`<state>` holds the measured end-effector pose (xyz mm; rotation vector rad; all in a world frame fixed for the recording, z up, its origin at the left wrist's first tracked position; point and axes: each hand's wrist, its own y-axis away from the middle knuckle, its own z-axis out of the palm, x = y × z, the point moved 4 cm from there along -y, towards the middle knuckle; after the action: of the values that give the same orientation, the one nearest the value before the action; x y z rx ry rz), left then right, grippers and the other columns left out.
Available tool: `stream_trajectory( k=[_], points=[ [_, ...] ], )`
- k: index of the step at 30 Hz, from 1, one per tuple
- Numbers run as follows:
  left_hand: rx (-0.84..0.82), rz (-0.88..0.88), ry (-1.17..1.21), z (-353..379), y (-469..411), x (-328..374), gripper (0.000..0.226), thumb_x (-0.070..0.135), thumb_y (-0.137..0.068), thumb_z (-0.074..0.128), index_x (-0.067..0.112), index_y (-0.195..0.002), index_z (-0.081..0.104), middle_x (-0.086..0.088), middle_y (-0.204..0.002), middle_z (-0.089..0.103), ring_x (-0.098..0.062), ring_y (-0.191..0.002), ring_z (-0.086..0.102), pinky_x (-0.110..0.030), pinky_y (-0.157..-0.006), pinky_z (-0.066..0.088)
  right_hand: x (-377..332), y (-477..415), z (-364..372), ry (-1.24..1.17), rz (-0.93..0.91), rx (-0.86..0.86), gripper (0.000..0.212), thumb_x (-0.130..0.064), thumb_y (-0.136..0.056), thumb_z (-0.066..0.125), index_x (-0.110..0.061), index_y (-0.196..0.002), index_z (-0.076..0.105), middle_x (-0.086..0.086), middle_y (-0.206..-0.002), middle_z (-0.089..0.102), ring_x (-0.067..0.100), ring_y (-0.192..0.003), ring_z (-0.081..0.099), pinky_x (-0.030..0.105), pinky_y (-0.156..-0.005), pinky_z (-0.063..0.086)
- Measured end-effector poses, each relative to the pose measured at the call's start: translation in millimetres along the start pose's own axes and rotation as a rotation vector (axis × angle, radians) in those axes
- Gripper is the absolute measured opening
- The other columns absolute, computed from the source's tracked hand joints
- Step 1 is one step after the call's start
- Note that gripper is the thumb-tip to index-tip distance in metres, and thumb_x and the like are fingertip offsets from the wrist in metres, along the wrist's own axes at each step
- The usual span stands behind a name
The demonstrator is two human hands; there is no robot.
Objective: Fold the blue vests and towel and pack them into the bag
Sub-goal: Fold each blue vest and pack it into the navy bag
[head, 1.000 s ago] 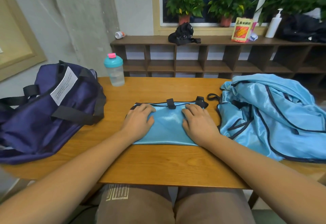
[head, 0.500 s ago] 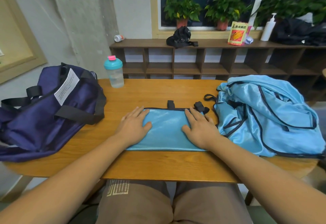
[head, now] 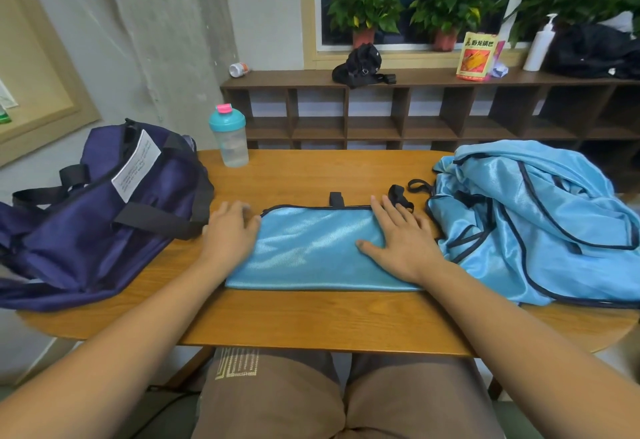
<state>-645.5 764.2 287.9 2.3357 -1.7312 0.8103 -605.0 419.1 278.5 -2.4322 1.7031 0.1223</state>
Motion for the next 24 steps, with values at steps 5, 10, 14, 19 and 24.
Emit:
stream_trajectory(
  k=[5, 10, 14, 19, 24],
  points=[
    [-0.136, -0.093, -0.082, -3.1, -3.5, -2.5, 0.037, 0.064, -0.094, 0.062, 0.027, -0.096, 0.059, -0.001, -0.114, 0.052, -0.027, -0.110, 0.055, -0.048, -0.101, 0.050, 0.0, 4.8, -6.3, -0.112, -0.014, 0.089, 0.102, -0.086, -0.090, 0.040, -0.044, -0.166, -0.012, -0.007, -0.178, 0.003, 0.023, -0.161, 0.019, 0.051, -0.129, 0.012],
    [-0.216, -0.130, -0.027, -2.9, -11.9, 7.7, 0.037, 0.048, -0.094, 0.071, 0.016, -0.077, 0.065, -0.012, -0.091, 0.071, -0.028, -0.078, 0.064, -0.035, -0.067, 0.046, 1.9, 9.7, -15.0, -0.245, -0.029, 0.181, 0.088, -0.070, -0.097, 0.051, -0.040, -0.168, 0.009, -0.009, -0.176, 0.016, 0.025, -0.156, 0.030, 0.051, -0.128, 0.018],
    [-0.233, -0.173, 0.026, -15.3, -10.7, 9.0, 0.028, 0.036, -0.094, 0.071, 0.018, -0.078, 0.057, -0.007, -0.077, 0.059, -0.023, -0.068, 0.051, -0.036, -0.064, 0.038, 2.8, 12.8, -17.8, -0.270, -0.063, 0.254, 0.071, -0.046, -0.100, 0.060, -0.030, -0.163, 0.031, -0.003, -0.163, 0.043, 0.023, -0.147, 0.042, 0.049, -0.123, 0.029],
    [-0.175, -0.180, 0.058, -31.0, -12.2, 7.9, 0.023, 0.031, -0.096, 0.069, 0.008, -0.095, 0.065, -0.011, -0.090, 0.069, -0.024, -0.075, 0.059, -0.035, -0.065, 0.044, 2.4, 9.5, -15.8, -0.185, -0.082, 0.321, 0.041, -0.028, -0.092, 0.065, -0.024, -0.130, 0.052, -0.003, -0.127, 0.050, 0.024, -0.113, 0.054, 0.046, -0.103, 0.043],
    [-0.184, -0.166, 0.188, -30.8, -16.2, 3.8, 0.031, 0.035, -0.093, 0.075, 0.019, -0.109, 0.053, -0.008, -0.103, 0.066, -0.025, -0.088, 0.063, -0.040, -0.074, 0.051, 0.9, 6.1, -13.1, -0.098, -0.096, 0.324, 0.035, -0.031, -0.090, 0.066, -0.023, -0.122, 0.054, -0.004, -0.117, 0.041, 0.021, -0.103, 0.047, 0.045, -0.097, 0.043]
  ],
)
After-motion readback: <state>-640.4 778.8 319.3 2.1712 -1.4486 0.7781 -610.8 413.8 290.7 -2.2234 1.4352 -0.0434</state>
